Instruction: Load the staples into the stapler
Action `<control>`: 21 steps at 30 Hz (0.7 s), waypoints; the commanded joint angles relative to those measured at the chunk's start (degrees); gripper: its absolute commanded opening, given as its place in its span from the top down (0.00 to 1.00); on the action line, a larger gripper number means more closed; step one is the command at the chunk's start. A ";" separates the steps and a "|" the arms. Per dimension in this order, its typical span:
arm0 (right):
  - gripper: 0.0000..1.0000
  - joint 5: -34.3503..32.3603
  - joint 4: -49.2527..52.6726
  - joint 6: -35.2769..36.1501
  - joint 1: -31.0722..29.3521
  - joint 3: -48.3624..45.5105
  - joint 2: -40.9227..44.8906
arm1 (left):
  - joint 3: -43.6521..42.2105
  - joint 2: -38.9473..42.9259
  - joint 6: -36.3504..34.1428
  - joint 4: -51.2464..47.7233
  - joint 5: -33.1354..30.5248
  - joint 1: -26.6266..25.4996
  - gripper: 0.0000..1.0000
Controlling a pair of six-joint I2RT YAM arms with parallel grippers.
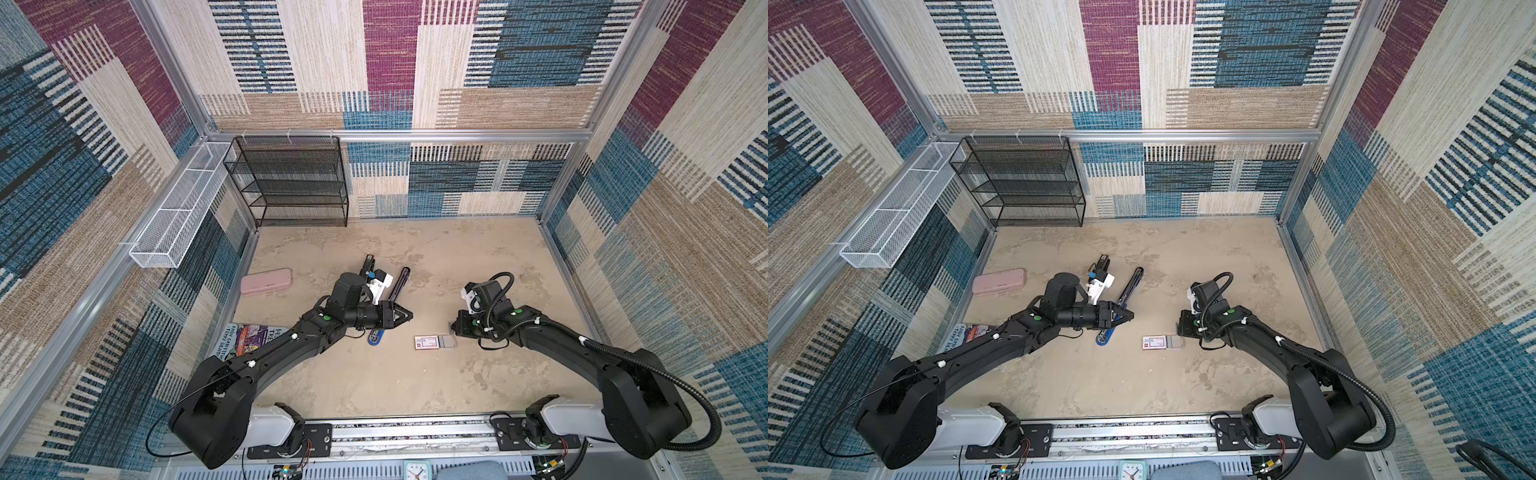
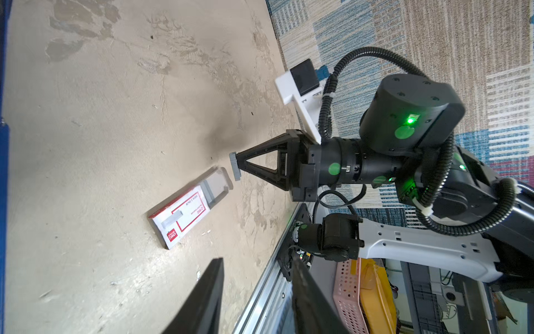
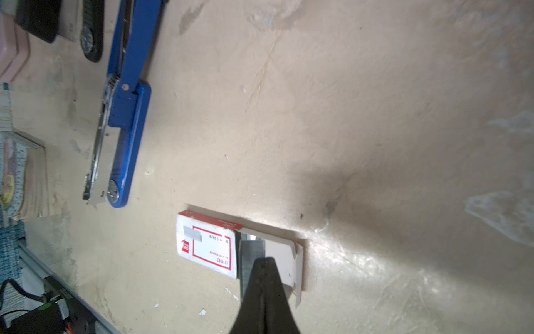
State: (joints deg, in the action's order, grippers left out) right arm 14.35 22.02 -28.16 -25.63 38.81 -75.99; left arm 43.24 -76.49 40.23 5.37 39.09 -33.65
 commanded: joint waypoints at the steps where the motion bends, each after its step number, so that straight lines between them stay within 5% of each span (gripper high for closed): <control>1: 1.00 -3.75 -0.15 -1.51 -1.67 0.49 -1.98 | -0.19 -0.11 -0.86 1.00 -0.41 -0.19 0.58; 21: 1.00 -9.24 4.06 -3.90 -7.04 3.34 -7.27 | -2.46 -0.46 0.28 3.27 -0.29 -0.36 0.59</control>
State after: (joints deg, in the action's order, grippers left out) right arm 6.85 24.82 -31.29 -32.25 41.71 -83.29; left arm 40.95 -76.73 40.38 6.68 38.96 -34.02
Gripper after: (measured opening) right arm 0.051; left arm 0.408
